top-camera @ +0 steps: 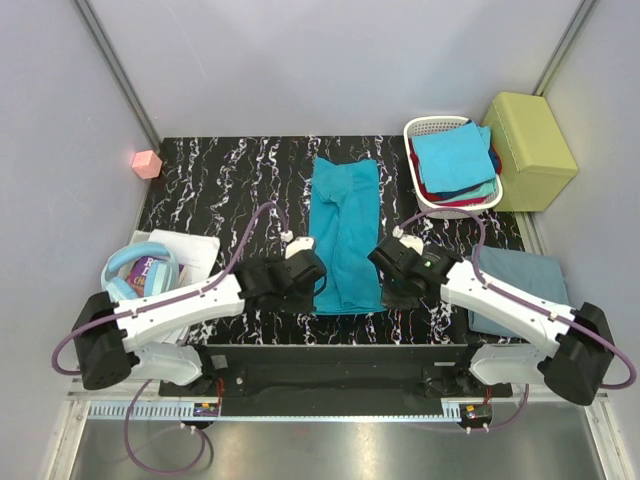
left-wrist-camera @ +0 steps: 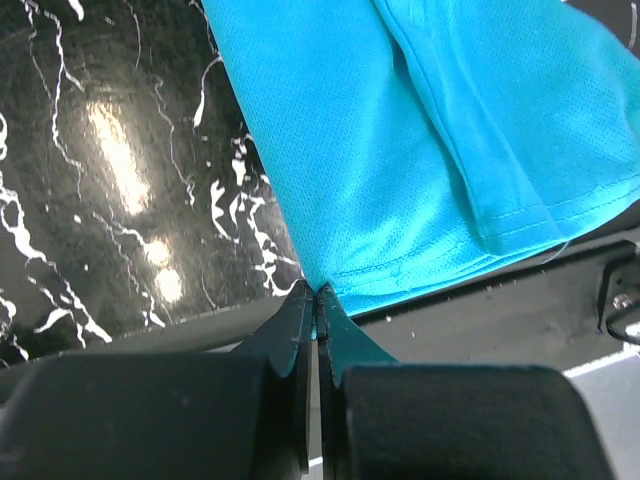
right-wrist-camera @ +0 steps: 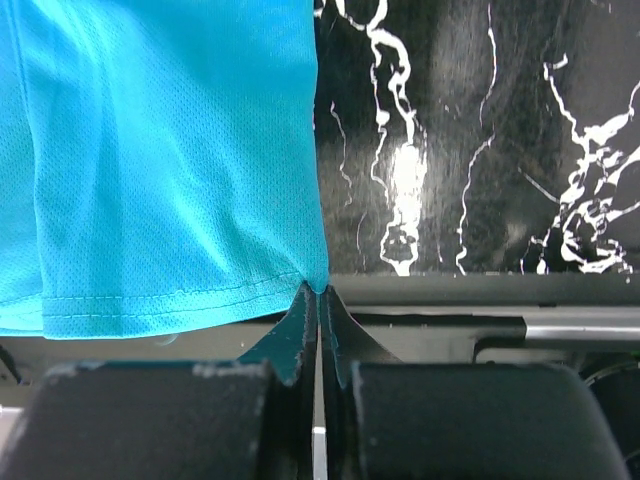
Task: Fold and stack the t-shirts
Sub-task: Fold the folded rectangular tshirt in 1/3 of the way
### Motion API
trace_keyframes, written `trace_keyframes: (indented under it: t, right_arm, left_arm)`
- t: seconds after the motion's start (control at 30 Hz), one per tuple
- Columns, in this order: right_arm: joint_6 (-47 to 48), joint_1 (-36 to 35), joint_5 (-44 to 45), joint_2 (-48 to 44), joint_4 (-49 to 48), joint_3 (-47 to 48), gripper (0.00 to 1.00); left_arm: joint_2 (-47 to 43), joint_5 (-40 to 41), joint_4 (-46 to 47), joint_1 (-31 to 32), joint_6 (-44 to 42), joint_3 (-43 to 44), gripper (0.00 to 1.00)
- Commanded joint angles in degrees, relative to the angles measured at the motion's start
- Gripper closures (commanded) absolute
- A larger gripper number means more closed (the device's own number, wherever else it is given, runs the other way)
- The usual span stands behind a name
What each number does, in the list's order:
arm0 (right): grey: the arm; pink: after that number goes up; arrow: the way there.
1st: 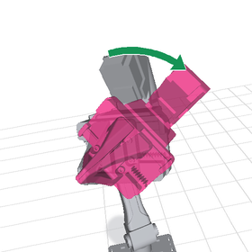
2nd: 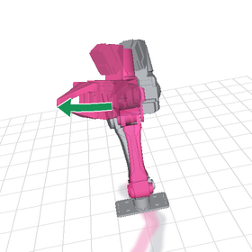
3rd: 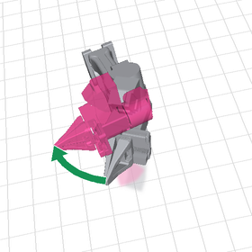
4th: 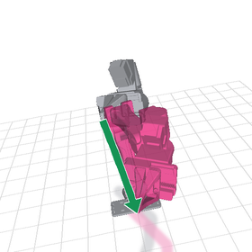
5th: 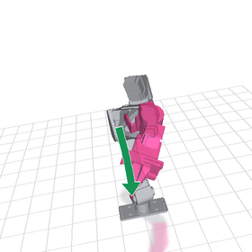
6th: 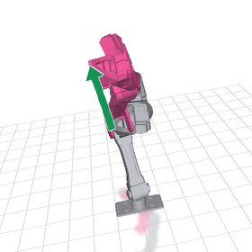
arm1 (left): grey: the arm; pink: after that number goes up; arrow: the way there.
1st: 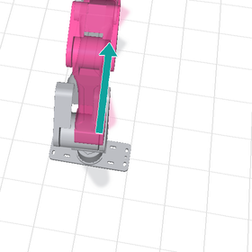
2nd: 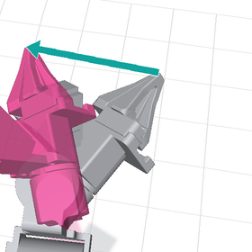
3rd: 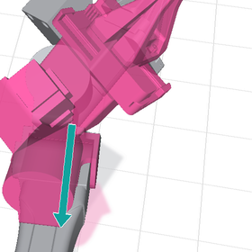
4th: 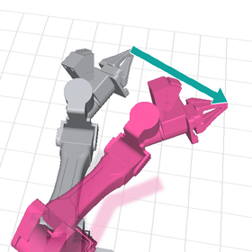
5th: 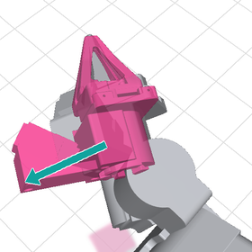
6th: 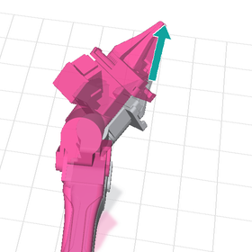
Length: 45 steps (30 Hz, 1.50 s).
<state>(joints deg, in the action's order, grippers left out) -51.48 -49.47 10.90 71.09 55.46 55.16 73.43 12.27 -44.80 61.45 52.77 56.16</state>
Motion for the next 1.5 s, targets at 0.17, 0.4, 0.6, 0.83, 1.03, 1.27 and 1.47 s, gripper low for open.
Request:
trace_keyframes:
  t: [0.17,0.4,0.6,0.83,1.03,1.27,1.47]
  right_arm:
    - [-3.62,-2.03,2.37,-4.47,5.71,0.03,1.0]
    - [1.47,-1.94,7.91,3.34,4.74,9.43,1.0]
    - [7.35,1.39,8.62,13.28,1.32,16.47,1.0]
    - [13.94,8.95,9.49,20.39,-1.49,21.91,1.0]
    - [17.72,14.31,9.67,24.61,-2.55,27.01,1.0]
    - [20.63,17.92,8.88,32.17,-3.43,34.22,1.0]
    - [21.43,19.67,7.91,40.17,-3.26,41.34,1.0]
  left_arm:
    - [-3.82,2.31,-4.07,3.15,3.83,-0.35,1.0]
    - [0.91,6.27,-5.3,0.43,-0.56,7.02,1.0]
    - [6.72,6.62,-4.16,-5.98,-6.01,12.91,1.0]
    - [12.43,5.48,-1.61,-13.02,-11.37,18.01,1.0]
    - [19.02,4.6,-1.08,-15.83,-15.59,24.07,1.0]
    - [26.76,2.85,-0.91,-19.78,-18.84,30.84,1.0]
    - [33.61,1.62,-0.82,-23.3,-20.34,36.56,1.0]
